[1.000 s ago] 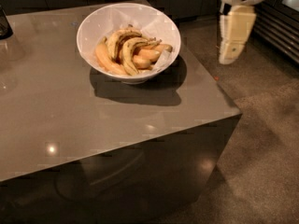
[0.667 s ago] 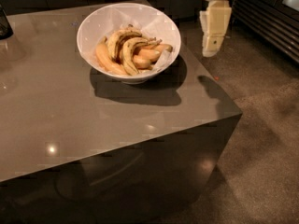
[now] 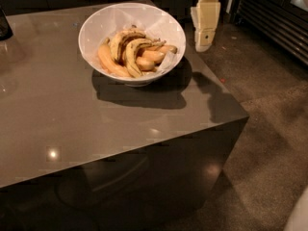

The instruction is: Pick banana from white bowl

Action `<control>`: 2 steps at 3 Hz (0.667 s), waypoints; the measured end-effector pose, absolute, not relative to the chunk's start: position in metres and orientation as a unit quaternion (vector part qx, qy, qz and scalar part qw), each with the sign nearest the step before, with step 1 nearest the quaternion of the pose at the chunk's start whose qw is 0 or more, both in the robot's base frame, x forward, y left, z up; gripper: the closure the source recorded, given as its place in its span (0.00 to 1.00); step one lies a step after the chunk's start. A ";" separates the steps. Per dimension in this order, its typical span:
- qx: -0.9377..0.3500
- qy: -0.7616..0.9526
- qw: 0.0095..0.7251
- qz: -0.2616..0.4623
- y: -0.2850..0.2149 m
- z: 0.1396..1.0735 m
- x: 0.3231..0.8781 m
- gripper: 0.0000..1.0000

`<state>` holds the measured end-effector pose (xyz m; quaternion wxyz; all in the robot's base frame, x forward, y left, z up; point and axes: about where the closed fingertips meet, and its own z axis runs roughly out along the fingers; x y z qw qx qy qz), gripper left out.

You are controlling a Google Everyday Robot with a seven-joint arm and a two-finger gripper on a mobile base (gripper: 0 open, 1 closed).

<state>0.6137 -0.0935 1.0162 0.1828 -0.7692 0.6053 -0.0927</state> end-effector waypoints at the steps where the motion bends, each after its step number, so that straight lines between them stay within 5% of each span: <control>1: -0.781 0.593 0.183 -0.071 -0.078 1.010 0.630 0.00; 2: -0.793 0.574 0.193 -0.066 -0.054 1.015 0.656 0.00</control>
Offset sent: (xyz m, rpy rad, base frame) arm 0.0531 0.0498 0.0100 -0.0069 0.1282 0.1519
